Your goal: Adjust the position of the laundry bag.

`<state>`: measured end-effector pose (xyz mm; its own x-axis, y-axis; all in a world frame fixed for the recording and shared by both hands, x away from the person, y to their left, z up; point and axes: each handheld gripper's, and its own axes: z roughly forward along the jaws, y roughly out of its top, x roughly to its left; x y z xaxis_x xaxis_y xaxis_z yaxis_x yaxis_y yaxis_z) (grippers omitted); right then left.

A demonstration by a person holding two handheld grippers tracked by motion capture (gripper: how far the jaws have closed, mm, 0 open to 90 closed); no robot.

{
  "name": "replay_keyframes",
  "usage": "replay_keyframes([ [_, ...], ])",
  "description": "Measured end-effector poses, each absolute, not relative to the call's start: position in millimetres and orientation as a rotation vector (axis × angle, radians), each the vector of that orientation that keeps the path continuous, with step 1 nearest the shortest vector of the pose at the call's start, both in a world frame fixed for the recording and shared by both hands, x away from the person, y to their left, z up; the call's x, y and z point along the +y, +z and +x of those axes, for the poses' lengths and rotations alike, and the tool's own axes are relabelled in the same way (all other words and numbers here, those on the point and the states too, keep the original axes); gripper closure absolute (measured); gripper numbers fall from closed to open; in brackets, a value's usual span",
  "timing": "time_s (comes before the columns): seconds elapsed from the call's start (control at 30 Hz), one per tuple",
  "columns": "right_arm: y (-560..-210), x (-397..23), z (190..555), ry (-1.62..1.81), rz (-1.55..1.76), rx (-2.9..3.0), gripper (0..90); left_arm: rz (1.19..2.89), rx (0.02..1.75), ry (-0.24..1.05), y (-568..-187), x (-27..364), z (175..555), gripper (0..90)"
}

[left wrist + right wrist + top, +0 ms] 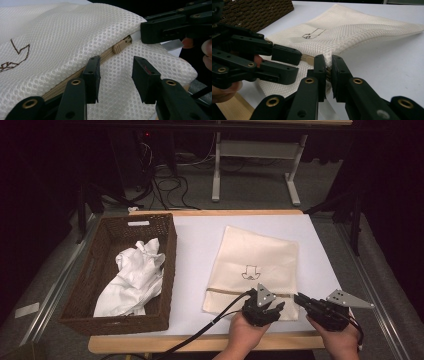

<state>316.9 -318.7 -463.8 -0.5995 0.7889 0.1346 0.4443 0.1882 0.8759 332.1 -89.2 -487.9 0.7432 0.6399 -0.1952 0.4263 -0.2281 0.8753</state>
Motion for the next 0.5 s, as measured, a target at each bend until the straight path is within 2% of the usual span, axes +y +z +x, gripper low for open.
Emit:
replay_keyframes([
  [0.5, -464, -321, 317, 1.405, 1.156, 2.117, 84.5, 1.858, 0.829, 0.226, -485, -101, 339, 72.0],
])
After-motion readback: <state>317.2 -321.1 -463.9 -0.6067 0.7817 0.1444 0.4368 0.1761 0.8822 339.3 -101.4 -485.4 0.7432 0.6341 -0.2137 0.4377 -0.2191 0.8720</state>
